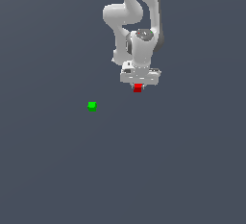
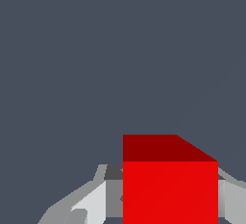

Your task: Stack the red cube on top of the green cube.

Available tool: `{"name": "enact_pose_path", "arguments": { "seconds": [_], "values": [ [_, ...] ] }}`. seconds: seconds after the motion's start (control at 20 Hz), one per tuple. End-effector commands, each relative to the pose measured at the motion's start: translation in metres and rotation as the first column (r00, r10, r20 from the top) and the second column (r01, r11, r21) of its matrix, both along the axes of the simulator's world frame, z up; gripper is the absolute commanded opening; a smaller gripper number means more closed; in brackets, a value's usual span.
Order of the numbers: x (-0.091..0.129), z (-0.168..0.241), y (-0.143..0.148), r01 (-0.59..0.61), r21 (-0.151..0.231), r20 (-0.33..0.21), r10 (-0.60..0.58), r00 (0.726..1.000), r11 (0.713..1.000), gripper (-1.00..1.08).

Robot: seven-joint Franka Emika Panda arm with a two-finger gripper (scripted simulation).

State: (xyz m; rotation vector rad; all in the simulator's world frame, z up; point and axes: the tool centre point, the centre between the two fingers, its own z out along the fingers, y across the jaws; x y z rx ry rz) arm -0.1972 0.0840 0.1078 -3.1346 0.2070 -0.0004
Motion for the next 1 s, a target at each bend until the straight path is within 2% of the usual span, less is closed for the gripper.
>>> {"name": "enact_pose_path", "arguments": {
  "seconds": [0.0, 0.5, 0.95],
  "values": [
    [0.000, 0.007, 0.000, 0.000, 0.000, 0.000, 0.000, 1.000, 1.000, -1.00],
    [0.002, 0.008, -0.007, 0.000, 0.000, 0.000, 0.000, 1.000, 1.000, -1.00],
    [0.013, -0.001, -0.052, 0.000, -0.001, 0.000, 0.000, 1.000, 1.000, -1.00]
  ]
}}
